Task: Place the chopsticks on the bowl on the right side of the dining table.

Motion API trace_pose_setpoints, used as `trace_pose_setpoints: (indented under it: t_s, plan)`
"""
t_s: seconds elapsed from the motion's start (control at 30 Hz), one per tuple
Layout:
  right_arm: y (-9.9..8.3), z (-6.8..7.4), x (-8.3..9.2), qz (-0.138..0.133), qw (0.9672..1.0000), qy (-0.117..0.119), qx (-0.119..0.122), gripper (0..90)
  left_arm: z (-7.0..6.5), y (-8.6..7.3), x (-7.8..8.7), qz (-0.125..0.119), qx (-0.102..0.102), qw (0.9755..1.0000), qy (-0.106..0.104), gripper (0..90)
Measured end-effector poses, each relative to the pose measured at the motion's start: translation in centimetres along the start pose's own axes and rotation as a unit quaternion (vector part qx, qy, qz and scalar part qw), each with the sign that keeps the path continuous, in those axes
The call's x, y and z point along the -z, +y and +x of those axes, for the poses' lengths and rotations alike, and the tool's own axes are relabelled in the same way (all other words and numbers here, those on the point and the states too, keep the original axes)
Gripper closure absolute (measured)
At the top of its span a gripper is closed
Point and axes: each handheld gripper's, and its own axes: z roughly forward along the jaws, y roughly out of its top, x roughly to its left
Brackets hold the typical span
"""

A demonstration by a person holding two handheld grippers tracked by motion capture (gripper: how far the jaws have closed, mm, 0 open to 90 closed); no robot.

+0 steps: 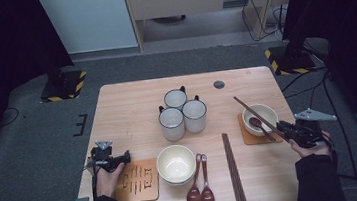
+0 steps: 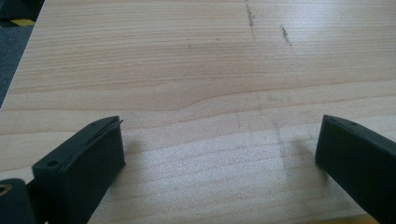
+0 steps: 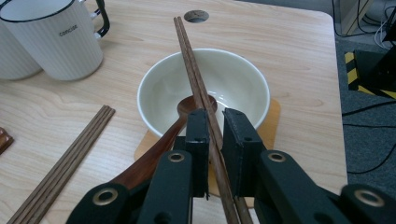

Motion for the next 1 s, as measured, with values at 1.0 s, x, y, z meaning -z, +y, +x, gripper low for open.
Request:
trace_pose_setpoints:
  t_s: [1.0]
  plan:
    - [-2.8,1.3,-0.1,0.032,0.9989,-0.028,-0.017,80.7,0.0,0.0,0.0,0.0,0.0,1.0,0.0,0.4]
